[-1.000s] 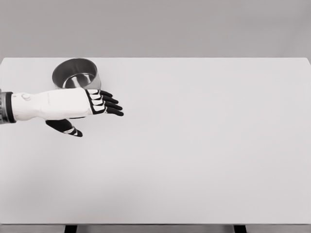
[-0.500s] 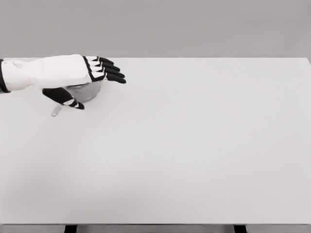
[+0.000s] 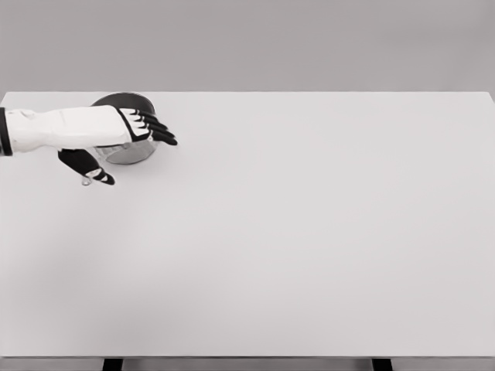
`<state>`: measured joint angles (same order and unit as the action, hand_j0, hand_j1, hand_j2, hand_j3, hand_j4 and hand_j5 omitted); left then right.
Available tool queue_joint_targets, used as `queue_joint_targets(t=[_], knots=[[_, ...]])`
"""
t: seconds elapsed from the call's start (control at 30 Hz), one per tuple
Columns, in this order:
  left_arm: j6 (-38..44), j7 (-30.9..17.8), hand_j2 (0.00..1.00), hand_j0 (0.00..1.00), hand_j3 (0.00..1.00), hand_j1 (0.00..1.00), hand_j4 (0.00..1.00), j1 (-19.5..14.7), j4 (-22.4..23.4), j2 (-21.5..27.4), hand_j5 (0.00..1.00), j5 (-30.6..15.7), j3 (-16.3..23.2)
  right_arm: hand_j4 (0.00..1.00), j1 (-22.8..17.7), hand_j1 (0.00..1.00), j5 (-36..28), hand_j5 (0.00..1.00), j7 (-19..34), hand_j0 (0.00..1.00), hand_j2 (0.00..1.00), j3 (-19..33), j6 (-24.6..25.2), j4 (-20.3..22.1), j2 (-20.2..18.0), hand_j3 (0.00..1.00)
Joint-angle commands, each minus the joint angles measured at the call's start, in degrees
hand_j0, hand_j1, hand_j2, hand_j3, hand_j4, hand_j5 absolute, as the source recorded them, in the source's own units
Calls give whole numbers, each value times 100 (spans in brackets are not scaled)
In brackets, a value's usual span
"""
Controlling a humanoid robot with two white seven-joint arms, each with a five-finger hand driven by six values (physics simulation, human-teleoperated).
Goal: Rotate pot handle
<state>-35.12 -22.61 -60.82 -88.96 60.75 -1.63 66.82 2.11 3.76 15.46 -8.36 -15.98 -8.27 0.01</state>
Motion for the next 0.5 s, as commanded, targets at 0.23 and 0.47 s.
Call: queue_joint_targets(t=[0.23, 0.47], knots=[[12, 2, 100, 100, 100, 100, 100, 105, 150, -11, 100, -109, -266, 100, 0, 100, 2, 100, 1, 100, 100, 1, -1, 0, -1, 100], [12, 2, 100, 100, 100, 100, 100, 439, 256, -274, 100, 506, -820, 100, 0, 100, 2, 100, 1, 100, 100, 1, -1, 0, -1, 100]])
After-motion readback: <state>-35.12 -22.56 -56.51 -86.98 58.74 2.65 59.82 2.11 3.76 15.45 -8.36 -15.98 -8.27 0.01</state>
